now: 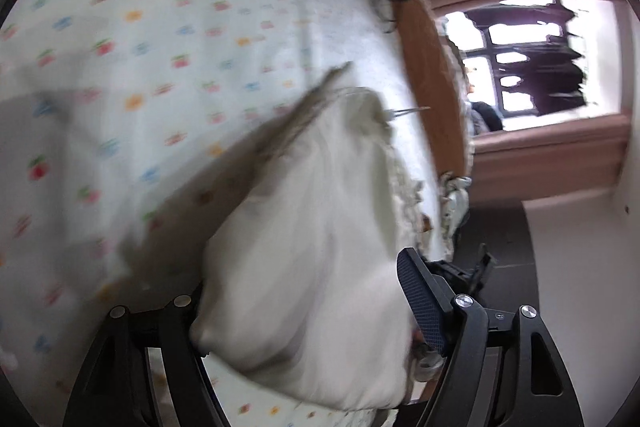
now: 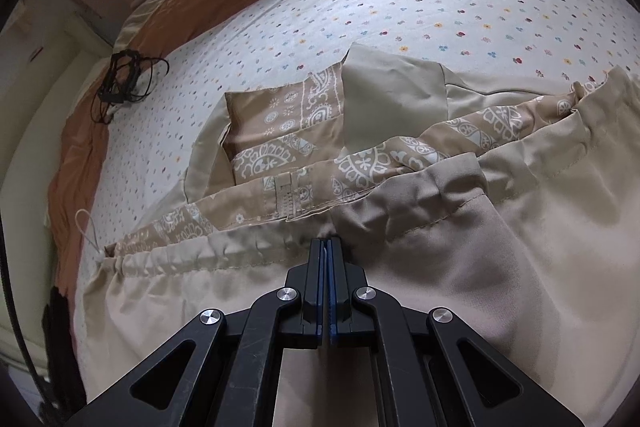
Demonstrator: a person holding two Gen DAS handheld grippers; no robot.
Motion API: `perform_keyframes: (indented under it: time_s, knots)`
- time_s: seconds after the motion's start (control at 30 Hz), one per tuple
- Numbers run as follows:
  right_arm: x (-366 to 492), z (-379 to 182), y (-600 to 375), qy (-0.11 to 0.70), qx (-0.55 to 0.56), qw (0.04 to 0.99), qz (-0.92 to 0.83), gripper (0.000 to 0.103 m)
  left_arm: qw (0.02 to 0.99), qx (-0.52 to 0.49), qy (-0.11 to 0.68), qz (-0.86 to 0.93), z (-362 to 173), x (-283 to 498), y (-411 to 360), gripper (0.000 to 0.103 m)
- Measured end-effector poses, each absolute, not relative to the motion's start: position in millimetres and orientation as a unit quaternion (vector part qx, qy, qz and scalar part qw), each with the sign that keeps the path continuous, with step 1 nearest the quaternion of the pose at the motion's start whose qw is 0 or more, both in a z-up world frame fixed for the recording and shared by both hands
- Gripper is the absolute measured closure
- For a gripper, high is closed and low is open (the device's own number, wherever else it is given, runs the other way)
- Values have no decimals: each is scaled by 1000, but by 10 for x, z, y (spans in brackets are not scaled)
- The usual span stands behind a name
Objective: Fold large clothes
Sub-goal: 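Grasp the beige cloth edge with the right tool while the left tool holds its other end, then lift the beige cloth with the left tool while the right tool opens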
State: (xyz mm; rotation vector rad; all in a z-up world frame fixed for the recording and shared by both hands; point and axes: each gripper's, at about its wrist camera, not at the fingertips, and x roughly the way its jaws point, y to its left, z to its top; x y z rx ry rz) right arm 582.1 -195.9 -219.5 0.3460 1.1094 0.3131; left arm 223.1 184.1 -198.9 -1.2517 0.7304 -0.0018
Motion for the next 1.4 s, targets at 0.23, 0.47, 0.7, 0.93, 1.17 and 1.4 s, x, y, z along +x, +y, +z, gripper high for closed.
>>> perform_keyframes:
  time_s: [0.23,0.47,0.7,0.93,1.17,1.4]
  knots:
    - [5880,-2168,-2074,519,208,812,164,99,754,-554,353,22,-2065,2289,1809,81]
    - [5590,-1823,-2255,487,197,832,181,52,756,-565,330,2,-1973,2213,1830,91]
    - [5132,-1704,-2306,493,183,825,207,52,754,-580,306,-36,-1745,2273,1823,94]
    - [4476,-1835,-2331,524,158,809,214,71,752,-586,291,-77,-1483,2481,1778,95]
    - [3878,-1937,-2322,543,126,799,226,71,752,-584,287,-108,-1183,2696,1715,95]
    - [3472,-2024,-2397,549,113,797,226,71,757,-569,298,-120,-930,2824,1578,95]
